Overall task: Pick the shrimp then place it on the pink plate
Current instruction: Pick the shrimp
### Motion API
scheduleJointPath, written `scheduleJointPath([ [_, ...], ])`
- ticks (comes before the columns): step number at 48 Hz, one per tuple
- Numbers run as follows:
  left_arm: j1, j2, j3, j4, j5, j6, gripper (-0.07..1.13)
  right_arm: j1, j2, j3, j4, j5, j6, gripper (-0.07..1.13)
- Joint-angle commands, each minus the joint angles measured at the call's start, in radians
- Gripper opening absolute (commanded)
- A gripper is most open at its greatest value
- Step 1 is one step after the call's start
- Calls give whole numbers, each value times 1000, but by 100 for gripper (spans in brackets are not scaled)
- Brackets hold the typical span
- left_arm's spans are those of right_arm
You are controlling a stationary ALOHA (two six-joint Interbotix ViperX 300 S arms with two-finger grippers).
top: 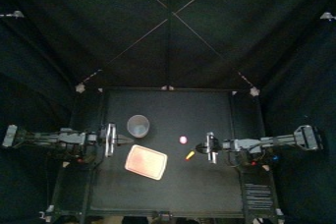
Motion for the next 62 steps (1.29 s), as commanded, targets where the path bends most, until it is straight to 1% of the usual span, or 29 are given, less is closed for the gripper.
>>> scheduleJointPath([
  [1,8,3,-21,0,-37,0,5,5,25,-23,3,-2,2,20],
  [2,11,3,-21,0,-38,2,5,5,31,-23,6,0,2,25],
  [3,11,3,-21,0,-38,0,5,5,35,-23,11,0,3,32],
  [4,11,3,-21,0,-40,0,5,5,37,-23,12,-2,3,35],
  [5,12,3,-20,0,-41,0,5,5,41,-25,20,-2,3,43],
  [6,14,3,-18,0,-41,0,5,5,43,-25,26,-2,3,48],
  [12,12,3,-15,0,-46,-2,5,-5,57,-26,83,-2,3,80],
  [14,12,5,-12,0,-46,-3,5,-6,63,-26,104,-2,2,86],
  [17,14,3,-12,0,-48,-3,5,-5,75,-26,123,5,2,92],
  [22,14,3,-12,0,-49,-2,5,3,110,-26,132,6,0,92],
  [28,18,5,-14,0,-51,-2,5,6,172,-32,112,37,0,92],
  [33,23,5,-12,-2,-54,-3,5,5,227,-52,117,100,2,92],
  [38,23,6,-8,-6,-58,-3,5,0,285,-87,106,196,-6,92],
  [43,23,5,-5,-15,-58,-2,5,-3,347,-123,71,281,-9,92],
  [51,26,6,-2,-17,-57,0,5,-5,431,-166,-14,327,-2,92],
  [62,29,6,14,-17,-57,0,5,-23,511,-212,-54,362,-2,92],
])
